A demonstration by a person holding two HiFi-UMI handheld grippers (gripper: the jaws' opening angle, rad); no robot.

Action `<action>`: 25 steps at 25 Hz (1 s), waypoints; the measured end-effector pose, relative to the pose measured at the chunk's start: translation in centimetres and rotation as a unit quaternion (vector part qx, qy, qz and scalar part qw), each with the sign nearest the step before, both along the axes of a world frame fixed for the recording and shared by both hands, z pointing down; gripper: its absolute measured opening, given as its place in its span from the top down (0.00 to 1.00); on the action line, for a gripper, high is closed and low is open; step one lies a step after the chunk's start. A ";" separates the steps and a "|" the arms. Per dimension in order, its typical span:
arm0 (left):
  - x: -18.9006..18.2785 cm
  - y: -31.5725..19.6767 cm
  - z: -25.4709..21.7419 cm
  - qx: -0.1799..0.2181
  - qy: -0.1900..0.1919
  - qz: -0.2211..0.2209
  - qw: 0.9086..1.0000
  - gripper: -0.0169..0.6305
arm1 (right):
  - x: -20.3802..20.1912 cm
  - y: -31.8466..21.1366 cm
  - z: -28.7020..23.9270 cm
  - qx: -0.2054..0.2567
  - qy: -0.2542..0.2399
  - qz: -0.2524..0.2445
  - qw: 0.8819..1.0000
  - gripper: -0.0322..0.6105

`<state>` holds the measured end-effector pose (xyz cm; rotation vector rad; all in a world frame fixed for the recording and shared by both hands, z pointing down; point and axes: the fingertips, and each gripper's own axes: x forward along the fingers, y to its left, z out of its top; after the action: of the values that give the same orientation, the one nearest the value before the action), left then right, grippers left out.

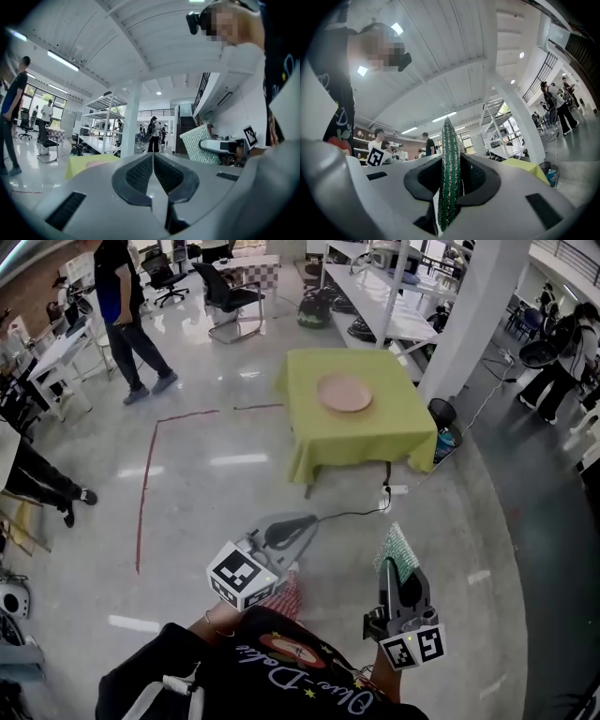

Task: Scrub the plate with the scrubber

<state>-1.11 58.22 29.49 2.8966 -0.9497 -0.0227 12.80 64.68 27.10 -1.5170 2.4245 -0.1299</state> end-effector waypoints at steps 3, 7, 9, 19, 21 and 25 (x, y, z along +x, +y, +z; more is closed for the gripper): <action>0.3 -2.5 0.0 0.004 0.008 0.002 1.000 0.96 | 0.1 -2.4 -0.2 -0.001 0.013 0.001 1.000 0.85; 0.8 -5.7 0.6 -0.002 0.010 0.002 1.000 0.96 | 0.4 -5.6 -0.1 -0.005 0.018 0.002 1.000 0.85; 1.0 -7.5 0.8 -0.006 0.008 0.002 1.000 0.96 | 0.6 -7.5 -0.1 -0.008 0.019 0.001 1.000 0.85; 0.0 -17.7 1.4 -0.017 0.001 -0.009 1.000 0.96 | 0.6 -18.0 0.0 -0.015 0.025 -0.001 1.000 0.85; -0.1 -20.1 1.4 -0.018 0.002 -0.009 1.000 0.96 | 0.5 -20.2 -0.2 -0.015 0.028 0.002 1.000 0.85; -0.4 -24.3 1.6 -0.015 0.006 -0.002 1.000 0.96 | 0.1 -24.4 0.1 -0.015 0.033 0.005 0.999 0.85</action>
<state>-1.51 33.89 31.11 2.8626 -0.9463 -0.0261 12.86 40.29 27.18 -1.5708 2.4764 -0.1160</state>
